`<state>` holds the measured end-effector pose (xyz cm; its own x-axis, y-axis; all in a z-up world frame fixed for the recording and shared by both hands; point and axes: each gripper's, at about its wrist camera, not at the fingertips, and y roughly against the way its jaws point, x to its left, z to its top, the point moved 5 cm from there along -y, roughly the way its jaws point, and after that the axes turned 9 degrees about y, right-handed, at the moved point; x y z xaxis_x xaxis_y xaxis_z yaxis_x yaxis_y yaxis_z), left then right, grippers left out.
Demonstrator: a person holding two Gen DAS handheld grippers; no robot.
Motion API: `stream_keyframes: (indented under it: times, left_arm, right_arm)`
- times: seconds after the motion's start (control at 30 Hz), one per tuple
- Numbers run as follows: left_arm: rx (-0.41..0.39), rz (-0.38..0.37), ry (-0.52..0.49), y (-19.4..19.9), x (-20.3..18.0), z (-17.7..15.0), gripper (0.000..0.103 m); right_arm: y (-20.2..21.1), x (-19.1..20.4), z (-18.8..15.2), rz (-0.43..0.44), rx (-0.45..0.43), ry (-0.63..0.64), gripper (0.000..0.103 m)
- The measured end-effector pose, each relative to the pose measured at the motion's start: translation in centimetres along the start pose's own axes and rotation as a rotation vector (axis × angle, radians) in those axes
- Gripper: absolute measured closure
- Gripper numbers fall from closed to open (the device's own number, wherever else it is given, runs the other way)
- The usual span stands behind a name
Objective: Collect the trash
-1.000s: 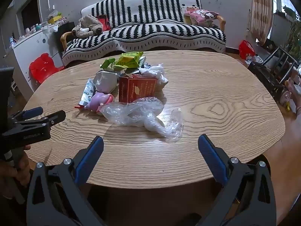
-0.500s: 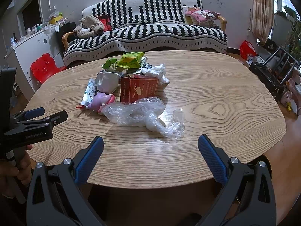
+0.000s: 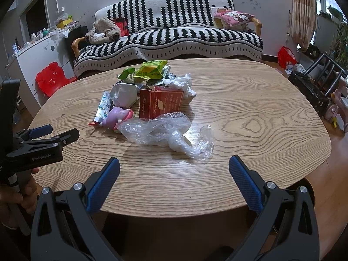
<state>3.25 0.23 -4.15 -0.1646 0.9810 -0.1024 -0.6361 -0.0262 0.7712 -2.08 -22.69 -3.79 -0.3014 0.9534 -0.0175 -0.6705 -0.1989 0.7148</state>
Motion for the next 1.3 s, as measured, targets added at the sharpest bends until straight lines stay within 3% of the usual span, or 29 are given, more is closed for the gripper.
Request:
stream_keyframes:
  times: [1.3]
  left_arm:
    - [0.006,0.000,0.003,-0.27,0.26,-0.33,0.006]
  right_arm:
    - [-0.34,0.18,-0.41,0.006,0.010,0.003,0.006]
